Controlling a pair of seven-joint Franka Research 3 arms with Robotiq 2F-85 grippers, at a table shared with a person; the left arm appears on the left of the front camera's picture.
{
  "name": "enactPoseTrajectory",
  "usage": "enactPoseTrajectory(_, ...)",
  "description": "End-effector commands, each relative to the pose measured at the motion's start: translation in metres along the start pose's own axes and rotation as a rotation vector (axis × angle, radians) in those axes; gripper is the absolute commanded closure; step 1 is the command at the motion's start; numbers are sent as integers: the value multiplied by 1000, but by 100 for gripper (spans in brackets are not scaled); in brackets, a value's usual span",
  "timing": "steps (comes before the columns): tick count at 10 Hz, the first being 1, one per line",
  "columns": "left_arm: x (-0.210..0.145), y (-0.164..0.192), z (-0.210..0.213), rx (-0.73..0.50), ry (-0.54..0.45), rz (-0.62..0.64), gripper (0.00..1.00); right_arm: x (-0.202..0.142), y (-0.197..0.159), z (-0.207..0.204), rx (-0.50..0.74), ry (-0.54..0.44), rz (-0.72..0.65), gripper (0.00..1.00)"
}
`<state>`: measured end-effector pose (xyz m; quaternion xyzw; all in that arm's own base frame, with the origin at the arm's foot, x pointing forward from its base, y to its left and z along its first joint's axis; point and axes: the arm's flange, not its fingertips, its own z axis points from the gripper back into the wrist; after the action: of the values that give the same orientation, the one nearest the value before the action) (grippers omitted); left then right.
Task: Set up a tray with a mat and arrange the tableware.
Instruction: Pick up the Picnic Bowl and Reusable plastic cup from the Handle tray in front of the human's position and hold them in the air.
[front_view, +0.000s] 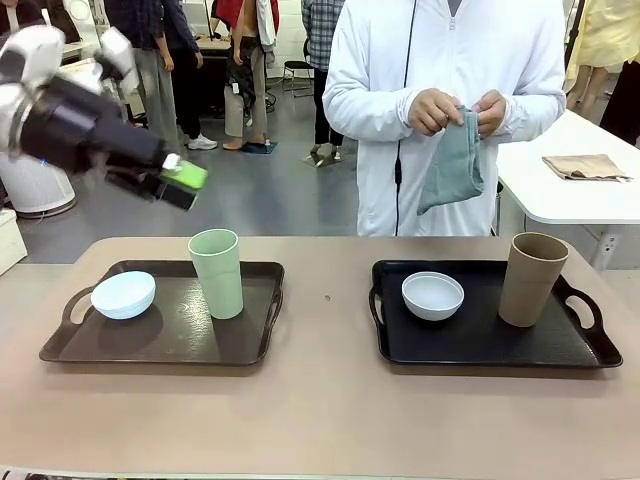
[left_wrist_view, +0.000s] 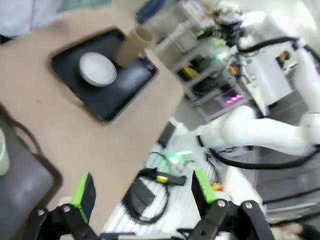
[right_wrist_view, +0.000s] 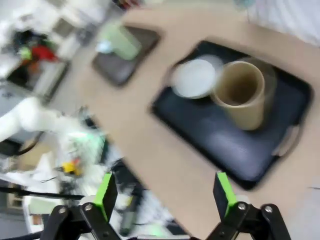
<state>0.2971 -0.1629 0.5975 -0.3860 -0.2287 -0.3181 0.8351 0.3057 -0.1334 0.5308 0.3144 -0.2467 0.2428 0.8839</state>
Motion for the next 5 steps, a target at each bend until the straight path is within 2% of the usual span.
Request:
enactPoseTrajectory(1, 41, -27, -22, 345, 62, -47, 0, -10, -32, -13, -656, 14, 60, 0)
enactPoseTrajectory(2, 63, -35, -46, 501, 87, -102, 0, -13, -45, -22, -745, 87, 99, 0)
enactPoseTrajectory(3, 81, -34, -69, 633, 140, -164, 0, -18, -54, -38, -754, 169, 94, 0)
enactPoseTrajectory(4, 45, -61, -26, 305, 25, -157, 0, -3, -32, 14, -328, 10, 105, 0)
enactPoseTrajectory(5, 45, -61, -26, 305, 25, -157, 0, -3, -32, 14, -328, 10, 105, 0)
